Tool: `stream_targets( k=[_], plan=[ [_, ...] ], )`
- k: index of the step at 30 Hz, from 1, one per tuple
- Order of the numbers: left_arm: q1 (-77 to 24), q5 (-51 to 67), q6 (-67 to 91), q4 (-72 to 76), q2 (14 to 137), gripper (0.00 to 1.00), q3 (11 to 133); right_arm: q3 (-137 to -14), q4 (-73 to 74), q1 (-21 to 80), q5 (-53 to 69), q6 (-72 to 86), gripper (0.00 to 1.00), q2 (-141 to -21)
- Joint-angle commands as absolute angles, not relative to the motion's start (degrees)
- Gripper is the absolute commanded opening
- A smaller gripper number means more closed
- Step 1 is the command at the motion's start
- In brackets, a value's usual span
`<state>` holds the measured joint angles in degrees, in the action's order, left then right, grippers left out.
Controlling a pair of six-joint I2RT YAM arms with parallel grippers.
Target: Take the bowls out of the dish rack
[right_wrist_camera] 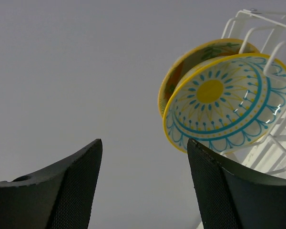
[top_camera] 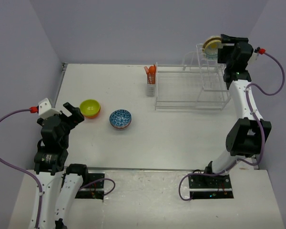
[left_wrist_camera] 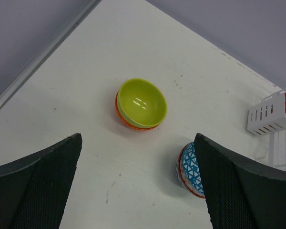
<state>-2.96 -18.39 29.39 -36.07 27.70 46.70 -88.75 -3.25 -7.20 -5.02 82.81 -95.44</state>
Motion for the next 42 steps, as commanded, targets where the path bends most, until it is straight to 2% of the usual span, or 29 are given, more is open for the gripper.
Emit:
stream_targets(
  k=[1, 11, 26, 28, 33, 42],
  plan=[
    [-2.6, -18.3, 28.8, -34.4, 27.8, 1.0, 47.1, -93.3, 2.5, -7.5, -9.0, 81.7, 0.72, -96.1],
    [-2.6, -18.8, 28.9, -34.6, 27.5, 1.0, 47.2, -101.3, 5.4, -7.5, -8.2, 81.3, 0.55, -101.7],
    [-2.6, -18.7, 28.9, -34.7, 27.9, 1.0, 47.3, -104.9, 6.7, -7.5, -8.4, 81.6, 0.5, -106.2],
    [-2.7, -18.7, 28.9, -34.7, 27.9, 1.0, 47.3, -105.5, 6.3, -7.5, -8.3, 81.1, 0.44, -106.8],
    [-2.7, -18.8, 28.9, -34.7, 28.0, 1.0, 47.4, -105.6, 6.2, -7.5, -8.4, 81.2, 0.38, -107.8],
    [-2.7, -18.7, 28.9, -34.8, 27.9, 1.0, 47.4, -100.4, 1.1, -7.4, -9.2, 81.6, 0.11, -105.7]
  ],
)
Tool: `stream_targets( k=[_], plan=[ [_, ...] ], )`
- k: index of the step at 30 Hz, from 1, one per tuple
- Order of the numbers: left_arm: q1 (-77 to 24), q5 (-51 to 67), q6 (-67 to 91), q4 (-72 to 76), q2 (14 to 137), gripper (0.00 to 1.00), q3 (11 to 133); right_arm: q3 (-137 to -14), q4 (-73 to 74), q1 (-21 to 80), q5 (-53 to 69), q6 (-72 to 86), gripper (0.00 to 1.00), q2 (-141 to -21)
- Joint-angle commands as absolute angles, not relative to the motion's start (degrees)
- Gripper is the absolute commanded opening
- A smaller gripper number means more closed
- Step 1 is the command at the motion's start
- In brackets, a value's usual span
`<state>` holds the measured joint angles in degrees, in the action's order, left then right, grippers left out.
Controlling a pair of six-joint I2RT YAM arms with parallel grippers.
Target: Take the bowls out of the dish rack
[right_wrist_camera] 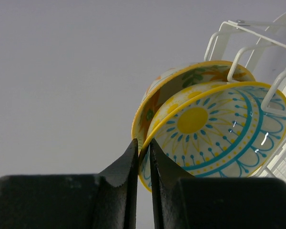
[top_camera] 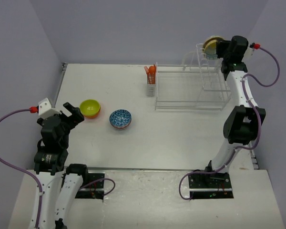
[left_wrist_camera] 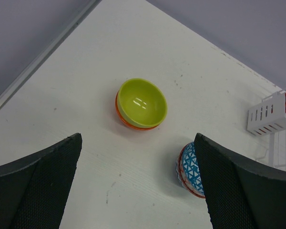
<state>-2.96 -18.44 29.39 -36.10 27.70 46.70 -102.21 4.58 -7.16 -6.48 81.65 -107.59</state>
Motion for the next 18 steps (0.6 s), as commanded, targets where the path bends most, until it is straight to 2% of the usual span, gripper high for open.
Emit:
stream_targets(
  k=[1, 3, 6, 18],
  plan=[
    [-2.7, -18.8, 28.8, -34.8, 28.0, 1.0, 47.4, -100.5, 1.6, -7.4, -9.1, 81.6, 0.1, -105.8],
    [-2.7, -18.7, 28.8, -34.8, 27.9, 1.0, 47.4, -100.5, 1.8, -7.5, -9.2, 81.8, 0.1, -105.8],
    [-2.7, -18.8, 28.8, -34.8, 27.9, 1.0, 47.4, -99.2, 0.7, -7.5, -9.1, 82.6, 0.0, -105.6],
    [-2.8, -18.7, 28.9, -34.8, 27.9, 1.0, 47.3, -87.2, -12.2, -7.5, -8.9, 88.8, 0.0, -98.2]
  ],
)
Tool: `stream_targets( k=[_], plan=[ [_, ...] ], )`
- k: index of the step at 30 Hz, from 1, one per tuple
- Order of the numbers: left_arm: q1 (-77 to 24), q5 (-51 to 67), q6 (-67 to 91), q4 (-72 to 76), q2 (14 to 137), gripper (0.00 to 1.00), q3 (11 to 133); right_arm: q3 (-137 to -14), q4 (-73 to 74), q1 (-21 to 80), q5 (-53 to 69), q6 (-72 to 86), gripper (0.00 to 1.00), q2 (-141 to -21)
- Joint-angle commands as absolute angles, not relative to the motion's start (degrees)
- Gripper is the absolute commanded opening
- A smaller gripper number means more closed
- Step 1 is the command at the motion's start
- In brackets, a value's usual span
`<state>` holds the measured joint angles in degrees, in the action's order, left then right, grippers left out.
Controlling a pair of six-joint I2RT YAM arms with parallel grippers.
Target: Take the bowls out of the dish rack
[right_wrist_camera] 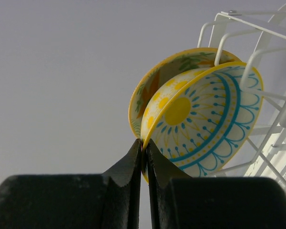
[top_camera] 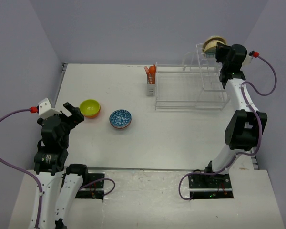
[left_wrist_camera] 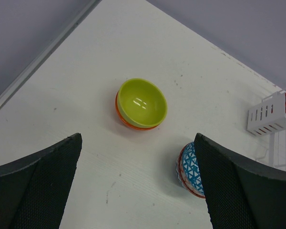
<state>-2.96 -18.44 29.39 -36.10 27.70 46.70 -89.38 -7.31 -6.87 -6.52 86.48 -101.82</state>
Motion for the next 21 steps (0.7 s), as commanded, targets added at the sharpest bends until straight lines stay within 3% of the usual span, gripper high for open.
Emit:
stream_targets(
  k=[1, 21],
  plan=[
    [-2.7, -18.8, 28.9, -34.8, 27.7, 1.0, 47.4, -85.9, -14.2, -7.5, -9.1, 88.6, 0.0, -97.7],
    [-2.8, -18.5, 28.9, -34.6, 27.3, 1.0, 47.2, -78.9, -36.0, -8.2, -6.1, 92.1, 0.0, -96.2]
  ],
)
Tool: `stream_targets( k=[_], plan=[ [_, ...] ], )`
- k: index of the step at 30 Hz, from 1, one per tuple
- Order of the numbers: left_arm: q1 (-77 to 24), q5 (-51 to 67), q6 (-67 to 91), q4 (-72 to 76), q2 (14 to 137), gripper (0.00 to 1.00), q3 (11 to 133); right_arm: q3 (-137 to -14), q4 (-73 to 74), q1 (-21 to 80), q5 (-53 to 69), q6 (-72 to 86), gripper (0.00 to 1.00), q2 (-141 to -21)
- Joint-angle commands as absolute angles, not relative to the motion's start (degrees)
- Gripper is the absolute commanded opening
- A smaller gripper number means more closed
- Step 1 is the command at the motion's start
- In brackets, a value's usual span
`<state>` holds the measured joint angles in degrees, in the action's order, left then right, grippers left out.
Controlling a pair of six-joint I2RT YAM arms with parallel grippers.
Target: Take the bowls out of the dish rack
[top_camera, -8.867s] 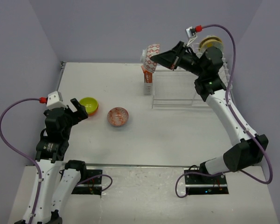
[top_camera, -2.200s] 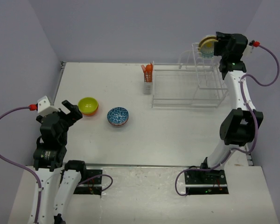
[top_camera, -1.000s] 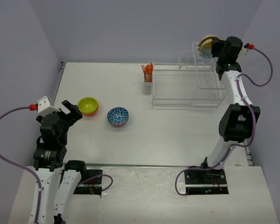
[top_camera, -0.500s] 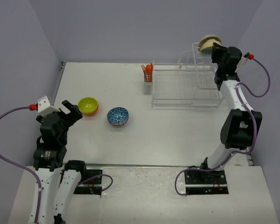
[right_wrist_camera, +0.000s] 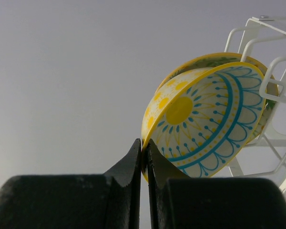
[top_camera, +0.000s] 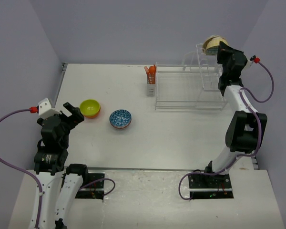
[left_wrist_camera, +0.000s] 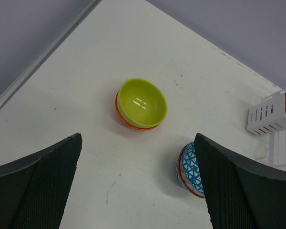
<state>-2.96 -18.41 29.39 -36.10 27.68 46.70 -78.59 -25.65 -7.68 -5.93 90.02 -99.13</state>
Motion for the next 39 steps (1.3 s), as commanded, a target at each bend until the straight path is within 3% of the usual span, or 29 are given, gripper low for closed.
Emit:
stream_targets(
  k=[1, 27, 39],
  plan=[
    [-2.8, -18.5, 28.9, -34.6, 27.3, 1.0, 47.2, -79.1, -35.9, -8.2, -6.0, 92.2, 0.0, -96.1],
    [-2.8, -18.3, 28.8, -34.5, 27.1, 1.0, 47.1, -74.6, -36.6, -8.8, -3.1, 95.0, 0.0, -89.8],
    [-2.8, -17.4, 28.5, -34.0, 26.7, 1.0, 47.0, -72.7, -39.1, -8.8, 4.0, 93.3, 0.0, -86.5]
  ],
)
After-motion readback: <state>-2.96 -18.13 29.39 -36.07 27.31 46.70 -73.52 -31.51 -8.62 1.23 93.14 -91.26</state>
